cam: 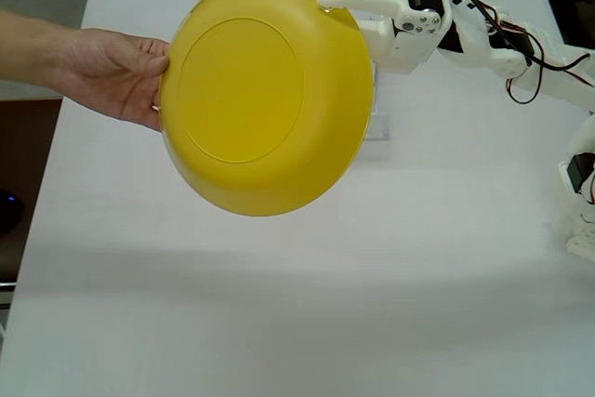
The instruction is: Please give me two plates.
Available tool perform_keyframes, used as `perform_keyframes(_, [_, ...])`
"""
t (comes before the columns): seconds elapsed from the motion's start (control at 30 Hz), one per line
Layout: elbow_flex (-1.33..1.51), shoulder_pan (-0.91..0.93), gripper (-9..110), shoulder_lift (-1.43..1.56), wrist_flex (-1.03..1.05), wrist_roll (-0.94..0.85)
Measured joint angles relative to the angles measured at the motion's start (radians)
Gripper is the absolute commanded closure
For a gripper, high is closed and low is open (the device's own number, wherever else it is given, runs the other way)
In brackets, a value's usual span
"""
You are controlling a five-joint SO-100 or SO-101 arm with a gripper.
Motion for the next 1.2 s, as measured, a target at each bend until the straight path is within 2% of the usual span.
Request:
perform_keyframes(0.3, [0.000, -0.008, 102, 0.000, -0.009, -0.002])
perform_keyframes(0.47, [0.000, -0.008, 72, 0.000, 0.026, -0.048])
perform_keyframes(0.57, [-0.002, -0.008, 66, 0.002, 0.072, -0.087])
perform_keyframes(0.97, [-0.011, 0.023, 68, 0.077, 0.330, -0.104])
perform_keyframes(1.2, [0.078, 0.087, 79, 0.253, 0.581, 0.008])
